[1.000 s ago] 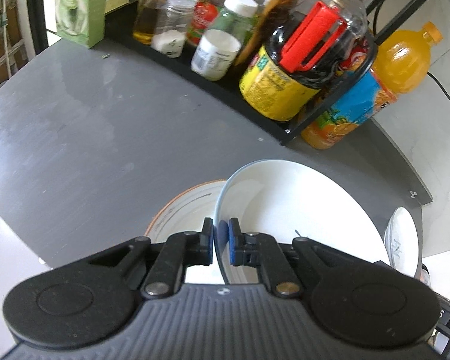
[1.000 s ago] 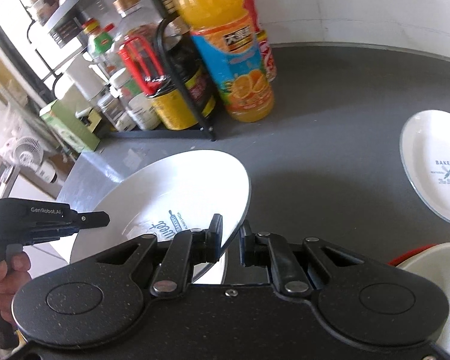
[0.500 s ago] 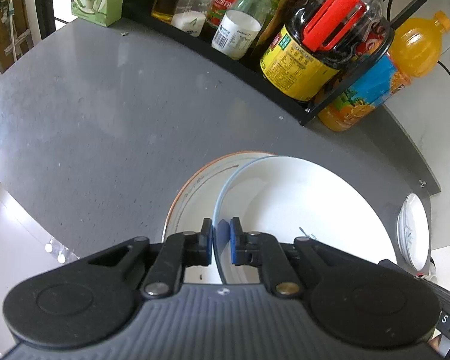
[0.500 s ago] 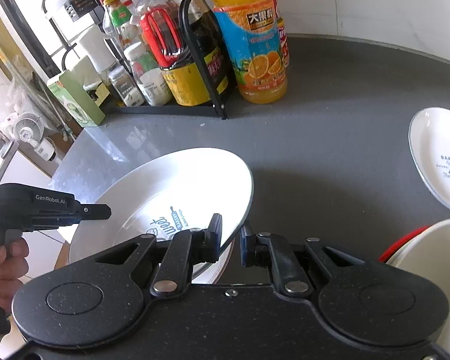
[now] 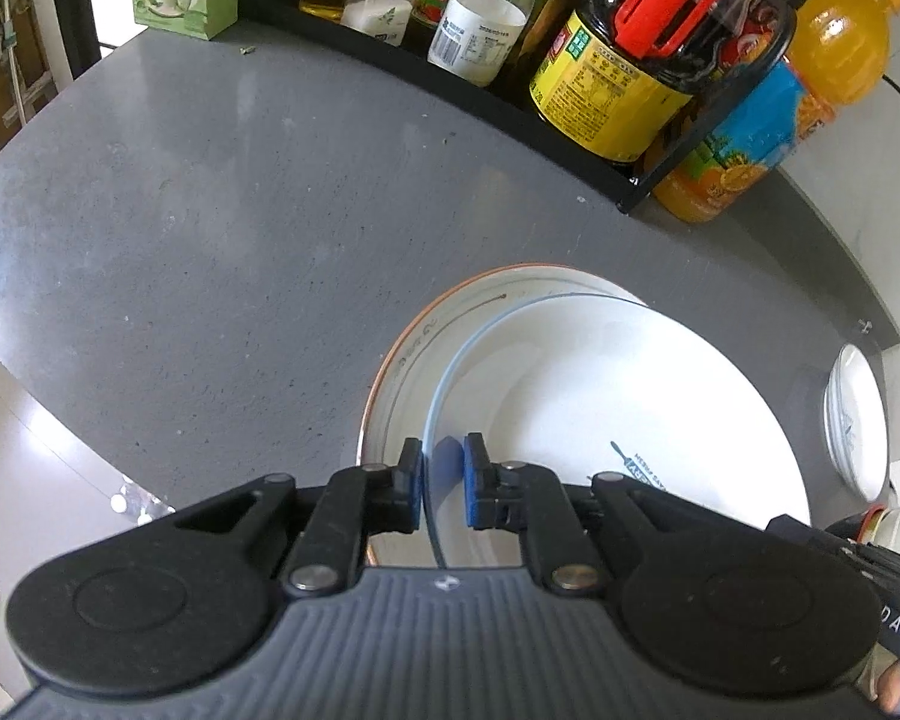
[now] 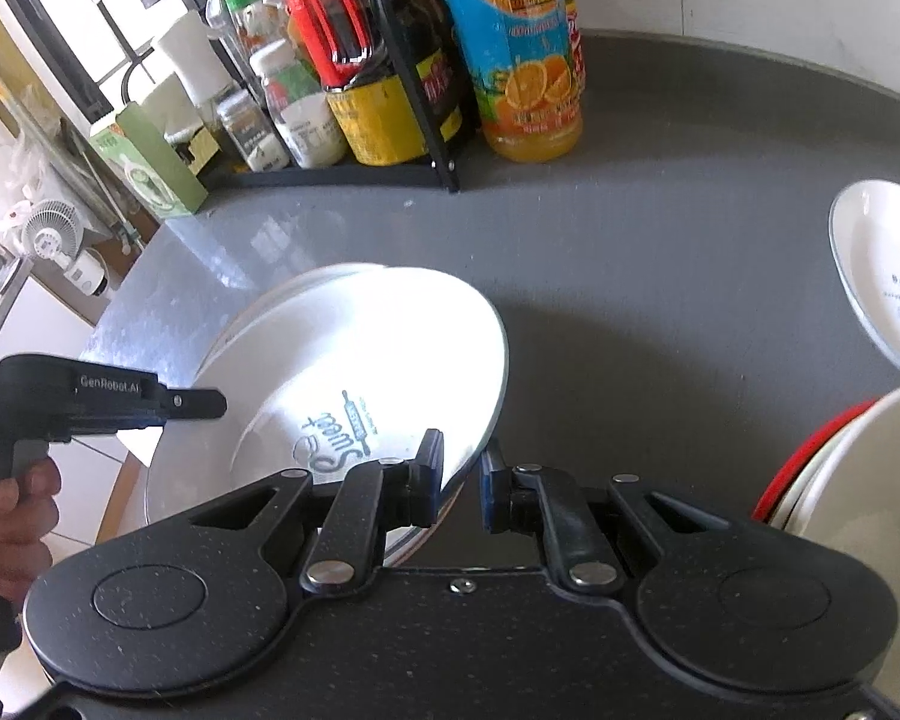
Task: Organize plates and bowls
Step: 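Lift the 'Sweet' plate and lower it onto the orange-rimmed plate, then open the left gripper and lift away from the plates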
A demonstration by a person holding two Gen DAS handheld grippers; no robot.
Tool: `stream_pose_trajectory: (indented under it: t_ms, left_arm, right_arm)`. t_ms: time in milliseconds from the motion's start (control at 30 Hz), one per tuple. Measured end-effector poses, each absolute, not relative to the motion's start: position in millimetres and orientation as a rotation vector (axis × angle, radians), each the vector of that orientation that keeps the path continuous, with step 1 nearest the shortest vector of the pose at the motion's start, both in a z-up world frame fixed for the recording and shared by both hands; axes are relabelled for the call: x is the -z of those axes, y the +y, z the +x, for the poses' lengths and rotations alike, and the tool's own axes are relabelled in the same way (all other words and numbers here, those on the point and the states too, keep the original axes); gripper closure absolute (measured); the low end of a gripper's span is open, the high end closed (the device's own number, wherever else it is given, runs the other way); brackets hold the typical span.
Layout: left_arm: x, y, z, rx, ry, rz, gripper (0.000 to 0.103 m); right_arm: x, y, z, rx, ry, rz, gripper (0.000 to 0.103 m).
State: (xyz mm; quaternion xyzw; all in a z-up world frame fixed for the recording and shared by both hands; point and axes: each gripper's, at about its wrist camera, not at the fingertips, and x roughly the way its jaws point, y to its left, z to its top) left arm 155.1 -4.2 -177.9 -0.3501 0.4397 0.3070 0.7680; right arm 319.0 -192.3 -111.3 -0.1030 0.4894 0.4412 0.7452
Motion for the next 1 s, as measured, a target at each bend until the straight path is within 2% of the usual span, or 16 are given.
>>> stream_pose_trajectory:
  t_ms: [833,900,1000]
  left_arm:
    - [175.0,-6.1,171.7,-0.657,1.043,-0.598,0.087]
    - [164.7,-6.1,172.7,-0.659,1.023,-0.558,0.082]
    - [155.8,-1.6,172.2,-0.666,1.0,-0.554,0.069]
  right_arm:
    - [122.2,-191.7,315.8,-0.963,1.116,-0.238,0.093]
    - [123.6,-191.3,316.6,-0.955,1.121,-0.239,0.092]
    - [126.0,-190.7,317.3,-0.955,1.127,-0.231,0.092]
